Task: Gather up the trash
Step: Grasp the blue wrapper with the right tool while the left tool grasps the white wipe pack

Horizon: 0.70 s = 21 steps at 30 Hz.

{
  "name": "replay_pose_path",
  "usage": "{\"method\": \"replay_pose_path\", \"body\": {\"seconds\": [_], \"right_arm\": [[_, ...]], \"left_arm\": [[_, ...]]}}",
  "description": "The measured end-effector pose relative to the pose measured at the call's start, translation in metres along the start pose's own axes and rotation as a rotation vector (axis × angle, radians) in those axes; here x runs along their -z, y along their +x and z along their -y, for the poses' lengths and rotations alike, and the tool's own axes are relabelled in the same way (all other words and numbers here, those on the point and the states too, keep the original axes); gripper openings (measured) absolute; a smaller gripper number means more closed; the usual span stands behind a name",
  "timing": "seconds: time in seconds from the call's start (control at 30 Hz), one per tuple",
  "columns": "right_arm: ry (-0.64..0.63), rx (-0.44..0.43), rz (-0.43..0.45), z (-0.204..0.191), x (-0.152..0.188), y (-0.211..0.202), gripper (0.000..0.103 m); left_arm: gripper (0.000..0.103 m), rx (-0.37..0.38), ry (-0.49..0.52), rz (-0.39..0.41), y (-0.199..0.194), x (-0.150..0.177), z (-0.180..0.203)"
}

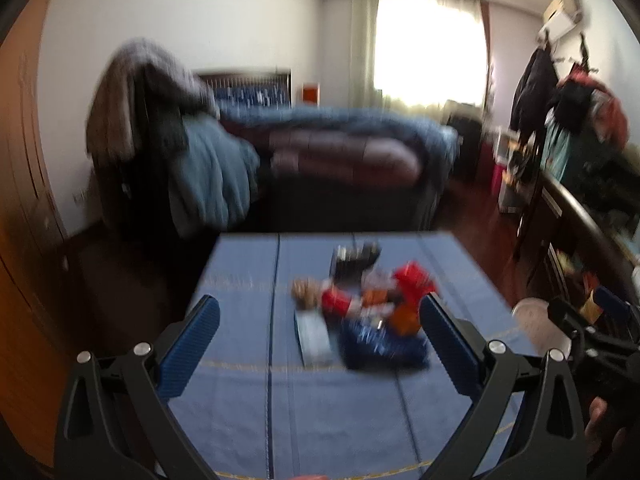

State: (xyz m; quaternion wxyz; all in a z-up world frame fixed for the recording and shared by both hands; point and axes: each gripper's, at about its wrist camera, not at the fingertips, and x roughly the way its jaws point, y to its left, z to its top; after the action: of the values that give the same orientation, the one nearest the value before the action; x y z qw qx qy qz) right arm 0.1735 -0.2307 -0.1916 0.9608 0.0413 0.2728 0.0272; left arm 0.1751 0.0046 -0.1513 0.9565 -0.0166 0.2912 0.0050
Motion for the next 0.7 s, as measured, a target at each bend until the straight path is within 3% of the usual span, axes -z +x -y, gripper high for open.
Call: {"method": "replay_pose_path", "body": {"seconds": [0.13, 0.3, 0.47, 0.53, 0.6, 0.7], "right_arm": [[-0.021, -0.029, -0.105, -0.004, 0.021, 0.044, 0.100], [-0.036, -0.086, -0.212, -0.011, 0.043, 0.088, 0.100], [-0.067, -0.111, -0.243, -0.016, 0.052, 0.104, 0.100], [-0.087, -0.103, -0.244, -0.018, 0.053, 0.108, 0.100], [-0.108, -0.093, -0.241, -0.019, 0.054, 0.108, 0.100], [-0.129, -0.082, -0.232, -0.020, 0.054, 0.111, 0.100]], "left_arm": [[0.100, -0.007, -0.026, -0.106, 0.061, 0.026, -0.013], [0.100, 0.006, -0.059, -0.163, 0.113, 0.042, -0.021], [0.099, -0.042, -0.026, -0.226, 0.154, 0.052, -0.007], [0.096, -0.100, -0.012, -0.249, 0.173, 0.056, -0.004], [0.083, -0.148, -0.002, -0.285, 0.184, 0.058, -0.004], [0.077, -0.146, -0.045, -0.368, 0.206, 0.062, -0.011]]}}
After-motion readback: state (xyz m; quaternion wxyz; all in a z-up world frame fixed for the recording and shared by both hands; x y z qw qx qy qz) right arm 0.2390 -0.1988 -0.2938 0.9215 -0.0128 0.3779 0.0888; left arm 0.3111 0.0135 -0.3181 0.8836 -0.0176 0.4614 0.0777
